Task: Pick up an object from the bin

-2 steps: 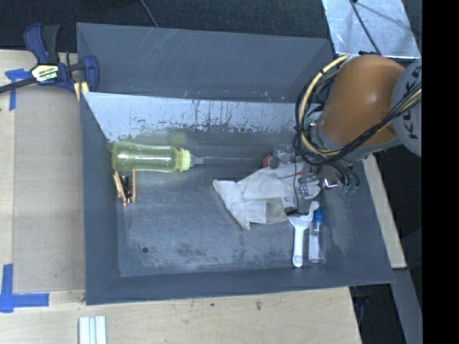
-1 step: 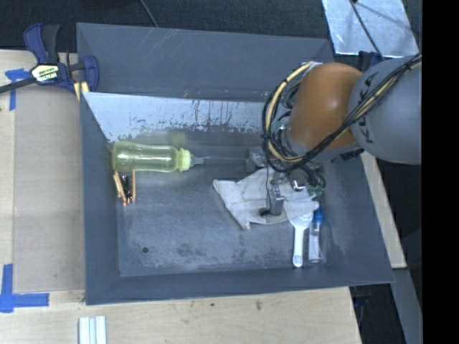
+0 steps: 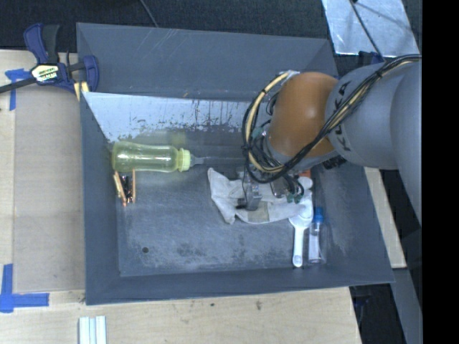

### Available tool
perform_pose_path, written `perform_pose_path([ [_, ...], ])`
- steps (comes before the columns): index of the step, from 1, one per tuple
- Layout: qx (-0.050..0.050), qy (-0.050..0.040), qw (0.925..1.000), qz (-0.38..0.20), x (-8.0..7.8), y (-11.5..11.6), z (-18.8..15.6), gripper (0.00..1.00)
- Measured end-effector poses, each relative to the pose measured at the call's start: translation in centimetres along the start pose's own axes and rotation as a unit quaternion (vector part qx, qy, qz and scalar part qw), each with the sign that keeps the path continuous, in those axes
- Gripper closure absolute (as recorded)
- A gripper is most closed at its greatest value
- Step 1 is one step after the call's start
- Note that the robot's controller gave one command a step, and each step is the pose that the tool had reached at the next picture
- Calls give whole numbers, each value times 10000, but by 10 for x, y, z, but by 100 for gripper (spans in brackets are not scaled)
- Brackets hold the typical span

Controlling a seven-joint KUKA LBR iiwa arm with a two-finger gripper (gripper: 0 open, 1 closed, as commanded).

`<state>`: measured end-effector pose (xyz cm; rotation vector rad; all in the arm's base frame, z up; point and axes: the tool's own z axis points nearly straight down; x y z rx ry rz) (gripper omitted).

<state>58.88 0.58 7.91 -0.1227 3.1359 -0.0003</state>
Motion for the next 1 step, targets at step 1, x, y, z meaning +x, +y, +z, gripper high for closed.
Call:
perform_pose_path([
  [1,0,0,10000,-4,0,0,0,100],
])
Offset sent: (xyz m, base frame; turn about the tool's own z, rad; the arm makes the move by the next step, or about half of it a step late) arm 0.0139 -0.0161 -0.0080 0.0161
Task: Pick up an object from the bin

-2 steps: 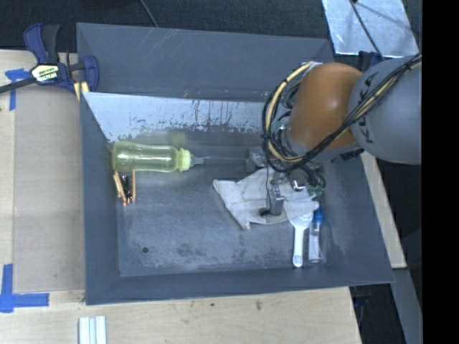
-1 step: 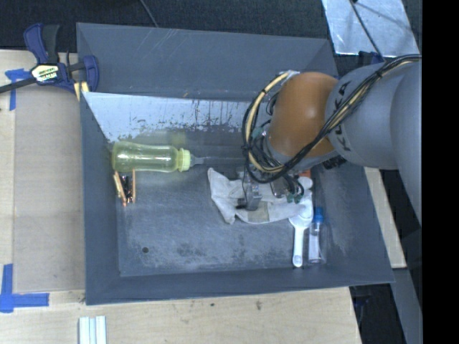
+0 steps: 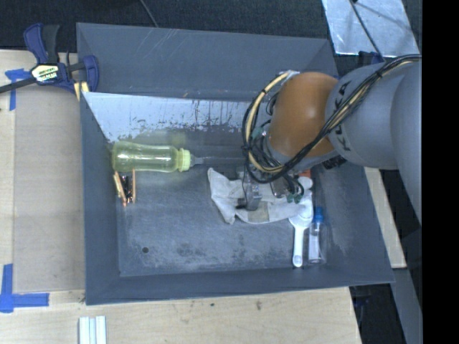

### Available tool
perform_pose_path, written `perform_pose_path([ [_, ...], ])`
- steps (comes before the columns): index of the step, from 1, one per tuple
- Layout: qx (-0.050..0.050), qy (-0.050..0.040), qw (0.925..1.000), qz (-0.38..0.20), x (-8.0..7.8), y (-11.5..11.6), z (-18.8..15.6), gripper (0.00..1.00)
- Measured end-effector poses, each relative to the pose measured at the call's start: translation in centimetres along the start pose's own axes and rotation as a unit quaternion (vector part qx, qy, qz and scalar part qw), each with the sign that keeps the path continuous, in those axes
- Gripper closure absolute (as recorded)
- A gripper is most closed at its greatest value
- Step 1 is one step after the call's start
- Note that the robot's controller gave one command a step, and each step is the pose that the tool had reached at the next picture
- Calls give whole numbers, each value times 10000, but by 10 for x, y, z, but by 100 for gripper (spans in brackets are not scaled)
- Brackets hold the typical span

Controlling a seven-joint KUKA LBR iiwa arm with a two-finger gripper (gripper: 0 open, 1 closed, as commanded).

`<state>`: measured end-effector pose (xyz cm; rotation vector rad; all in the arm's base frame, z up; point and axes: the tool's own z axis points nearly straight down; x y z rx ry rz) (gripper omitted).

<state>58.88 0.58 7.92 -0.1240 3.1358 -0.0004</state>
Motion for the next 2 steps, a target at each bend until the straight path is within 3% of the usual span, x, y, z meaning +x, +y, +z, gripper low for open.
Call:
perform_pose_path([
  [1,3,-12,10000,96,-14,-18,8,0],
  [2,2,-11,10000,79,-14,-18,6,100],
])
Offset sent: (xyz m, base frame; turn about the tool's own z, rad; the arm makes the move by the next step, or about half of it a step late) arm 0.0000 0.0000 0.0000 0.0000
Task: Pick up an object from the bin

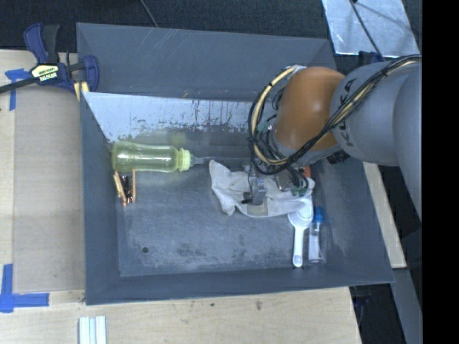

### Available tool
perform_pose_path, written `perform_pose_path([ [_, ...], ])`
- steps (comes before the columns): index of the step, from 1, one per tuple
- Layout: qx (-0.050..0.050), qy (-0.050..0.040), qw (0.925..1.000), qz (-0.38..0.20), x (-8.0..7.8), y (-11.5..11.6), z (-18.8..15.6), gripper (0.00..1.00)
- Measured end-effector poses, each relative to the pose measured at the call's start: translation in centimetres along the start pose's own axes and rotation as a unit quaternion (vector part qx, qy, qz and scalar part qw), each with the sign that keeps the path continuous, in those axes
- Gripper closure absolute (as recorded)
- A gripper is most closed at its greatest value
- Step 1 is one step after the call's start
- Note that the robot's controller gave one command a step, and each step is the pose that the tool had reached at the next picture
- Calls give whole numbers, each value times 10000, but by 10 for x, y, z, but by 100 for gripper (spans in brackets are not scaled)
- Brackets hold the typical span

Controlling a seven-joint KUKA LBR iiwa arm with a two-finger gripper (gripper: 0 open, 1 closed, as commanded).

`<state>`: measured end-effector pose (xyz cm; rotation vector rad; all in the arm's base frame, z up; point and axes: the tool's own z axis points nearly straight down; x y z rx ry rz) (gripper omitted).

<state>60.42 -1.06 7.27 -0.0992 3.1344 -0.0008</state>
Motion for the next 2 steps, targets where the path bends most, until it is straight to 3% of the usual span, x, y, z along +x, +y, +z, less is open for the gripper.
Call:
perform_pose_path([
  [1,0,0,10000,-1,0,0,0,100],
  [2,-2,10,10000,-27,-17,-3,-125,100],
])
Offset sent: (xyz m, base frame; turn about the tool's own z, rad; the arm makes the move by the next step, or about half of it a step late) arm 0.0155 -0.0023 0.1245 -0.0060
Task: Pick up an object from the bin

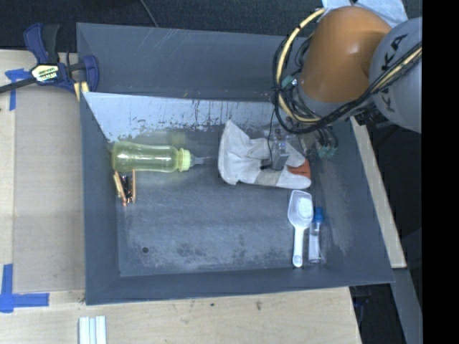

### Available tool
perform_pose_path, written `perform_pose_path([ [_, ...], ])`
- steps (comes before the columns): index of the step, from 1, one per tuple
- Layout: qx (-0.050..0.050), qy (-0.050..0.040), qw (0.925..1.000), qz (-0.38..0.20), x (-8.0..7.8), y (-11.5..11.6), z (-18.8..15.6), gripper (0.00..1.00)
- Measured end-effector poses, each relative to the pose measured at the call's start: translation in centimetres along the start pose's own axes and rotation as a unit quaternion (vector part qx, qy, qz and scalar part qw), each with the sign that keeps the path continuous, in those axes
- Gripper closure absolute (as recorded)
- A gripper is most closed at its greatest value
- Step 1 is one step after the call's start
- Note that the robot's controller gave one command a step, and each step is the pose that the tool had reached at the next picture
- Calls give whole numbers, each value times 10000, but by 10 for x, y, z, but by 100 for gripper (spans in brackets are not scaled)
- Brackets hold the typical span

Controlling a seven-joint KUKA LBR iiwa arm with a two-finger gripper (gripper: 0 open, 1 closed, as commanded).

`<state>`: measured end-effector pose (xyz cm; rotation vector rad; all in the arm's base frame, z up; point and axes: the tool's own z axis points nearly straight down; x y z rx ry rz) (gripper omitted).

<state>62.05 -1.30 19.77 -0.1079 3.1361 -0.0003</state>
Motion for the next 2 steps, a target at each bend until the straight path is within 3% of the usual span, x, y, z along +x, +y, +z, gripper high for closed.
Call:
perform_pose_path([
  [1,-1,3,10000,-4,0,0,0,100],
  [2,-2,36,10000,-36,16,15,-53,100],
])
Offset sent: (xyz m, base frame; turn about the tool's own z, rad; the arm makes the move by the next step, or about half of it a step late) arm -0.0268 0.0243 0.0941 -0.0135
